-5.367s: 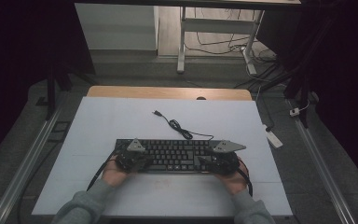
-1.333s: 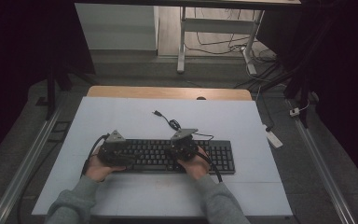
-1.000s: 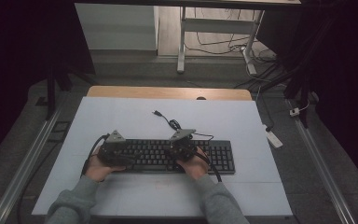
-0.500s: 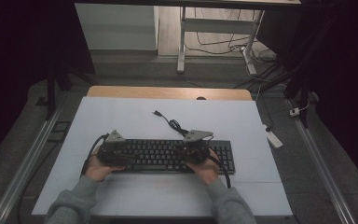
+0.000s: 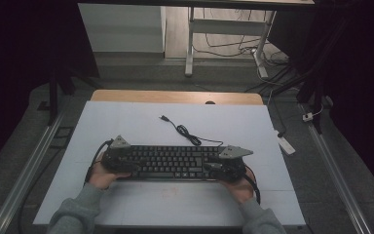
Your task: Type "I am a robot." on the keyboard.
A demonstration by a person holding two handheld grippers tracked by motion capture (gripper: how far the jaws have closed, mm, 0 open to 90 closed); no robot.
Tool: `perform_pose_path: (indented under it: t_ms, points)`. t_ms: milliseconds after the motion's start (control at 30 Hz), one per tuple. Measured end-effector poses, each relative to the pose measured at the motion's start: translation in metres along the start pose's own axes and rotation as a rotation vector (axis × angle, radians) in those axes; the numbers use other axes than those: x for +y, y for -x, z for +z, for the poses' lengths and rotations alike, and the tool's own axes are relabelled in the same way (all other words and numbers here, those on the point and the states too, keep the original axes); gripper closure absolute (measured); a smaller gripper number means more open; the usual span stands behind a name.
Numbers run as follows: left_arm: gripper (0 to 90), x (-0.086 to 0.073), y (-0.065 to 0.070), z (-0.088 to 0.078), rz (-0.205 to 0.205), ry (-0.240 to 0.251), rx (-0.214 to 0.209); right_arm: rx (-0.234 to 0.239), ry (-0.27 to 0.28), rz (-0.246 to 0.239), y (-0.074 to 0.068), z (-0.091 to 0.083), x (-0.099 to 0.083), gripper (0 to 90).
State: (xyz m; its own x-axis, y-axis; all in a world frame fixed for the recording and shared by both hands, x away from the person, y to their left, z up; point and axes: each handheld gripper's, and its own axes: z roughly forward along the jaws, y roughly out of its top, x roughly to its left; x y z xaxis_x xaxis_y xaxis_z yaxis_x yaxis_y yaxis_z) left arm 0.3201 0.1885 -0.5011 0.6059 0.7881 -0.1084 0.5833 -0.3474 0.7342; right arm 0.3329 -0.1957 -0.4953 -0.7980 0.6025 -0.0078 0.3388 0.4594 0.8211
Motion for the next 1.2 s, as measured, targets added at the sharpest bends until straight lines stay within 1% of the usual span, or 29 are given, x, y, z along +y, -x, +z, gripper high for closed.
perform_pose_path:
  t_ms: [67, 133, 200, 333, 400, 533, 767, 900, 1033, 1200]
  points:
    - [29.2, -0.0001, 0.0000, -0.0006, 0.000, 0.003, 0.001, 0.000, 0.002, 0.004, 0.0006, -0.0015, -0.0027, 57.4]
    - [29.3, -0.0003, -0.0002, -0.0014, -0.002, 0.008, 0.003, -0.001, -0.007, 0.000, 0.0009, -0.0021, -0.0046, 57.0]
    - [29.5, -0.0004, -0.0008, -0.0020, -0.003, 0.010, 0.004, 0.001, -0.002, 0.003, 0.0012, -0.0017, -0.0056, 56.8]
    - [29.8, -0.0005, -0.0014, -0.0022, 0.000, 0.013, 0.006, 0.002, 0.002, 0.001, 0.0005, -0.0016, -0.0051, 56.8]
    - [30.0, -0.0005, -0.0014, -0.0022, 0.000, 0.014, 0.007, -0.004, -0.006, -0.003, 0.0003, -0.0014, -0.0050, 56.8]
    - [30.9, -0.0003, -0.0012, -0.0026, 0.001, 0.019, 0.011, -0.001, -0.009, -0.004, 0.0002, -0.0013, -0.0051, 56.8]
    - [34.0, -0.0004, -0.0017, -0.0030, 0.001, 0.029, 0.017, 0.000, -0.005, -0.001, 0.0007, -0.0015, -0.0051, 56.7]
    - [40.5, -0.0004, -0.0027, -0.0026, 0.003, 0.037, 0.013, 0.000, -0.005, -0.001, 0.0007, -0.0011, -0.0054, 56.8]
    - [49.7, 0.0005, -0.0025, 0.0001, 0.009, 0.040, 0.002, -0.001, -0.011, -0.003, 0.0008, -0.0010, -0.0053, 56.8]
    - [66.0, 0.0033, -0.0004, 0.0065, 0.023, 0.040, -0.013, 0.000, -0.013, -0.003, 0.0007, -0.0006, -0.0054, 56.7]
